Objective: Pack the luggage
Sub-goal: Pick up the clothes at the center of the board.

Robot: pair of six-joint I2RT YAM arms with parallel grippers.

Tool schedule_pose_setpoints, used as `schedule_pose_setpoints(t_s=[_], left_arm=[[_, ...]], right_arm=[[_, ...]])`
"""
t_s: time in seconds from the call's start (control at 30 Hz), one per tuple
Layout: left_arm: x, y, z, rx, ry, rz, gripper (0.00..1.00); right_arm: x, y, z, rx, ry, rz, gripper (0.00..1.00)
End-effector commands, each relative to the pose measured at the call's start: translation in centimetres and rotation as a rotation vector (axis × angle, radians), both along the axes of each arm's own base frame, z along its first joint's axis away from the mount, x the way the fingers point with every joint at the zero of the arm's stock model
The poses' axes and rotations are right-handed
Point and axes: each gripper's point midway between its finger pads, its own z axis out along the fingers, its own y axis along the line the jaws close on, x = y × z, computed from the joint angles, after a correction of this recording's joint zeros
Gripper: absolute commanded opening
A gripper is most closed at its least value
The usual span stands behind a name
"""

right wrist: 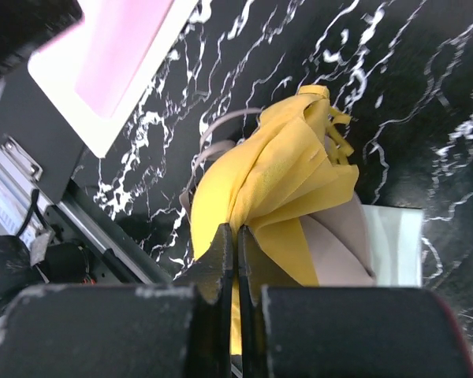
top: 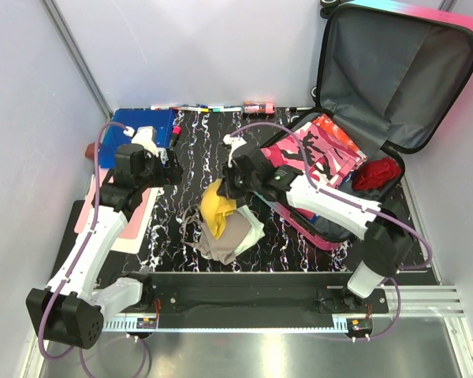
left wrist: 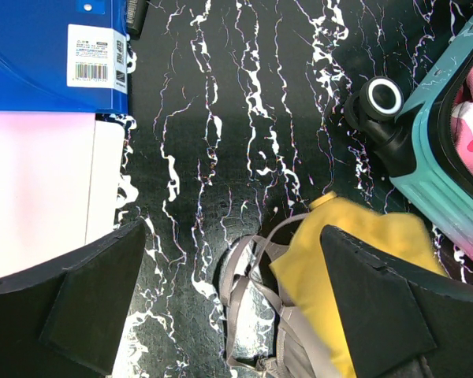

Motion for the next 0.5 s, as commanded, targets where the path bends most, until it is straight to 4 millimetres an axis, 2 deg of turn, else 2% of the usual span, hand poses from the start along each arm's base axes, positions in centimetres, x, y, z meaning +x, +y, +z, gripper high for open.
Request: schedule_pose_setpoints(t_s=[0.0, 0.27, 0.33, 0.4, 0.47], left_arm=[[0.3, -0.4, 1.7, -0.016, -0.062, -0.015, 0.99], [0.2, -0.4, 1.8, -0.017, -0.066, -0.017, 0.99], [0.2, -0.4, 2.0, -0.018, -0.069, -0.018, 0.99], [0.1, -0.4, 1.9, -0.020, -0.069, -0.017, 0.99], [0.2, -0.4, 2.0, -0.020, -0.070, -0.017, 0.99]], right_arm=[[1.7, -3.1, 4.4, 0.058, -0.102, -0.084, 0.00], [2.8, -10.5, 6.6, 0.053, -0.153, -0.219, 0.00], [3.5, -13.4, 6.8, 0.005, -0.180, -0.292, 0.00], [4.1, -16.0, 6.1, -0.046, -0.178, -0.351, 0.00], [4.4, -18.1, 6.1, -0.072, -0.192, -0.402, 0.00]])
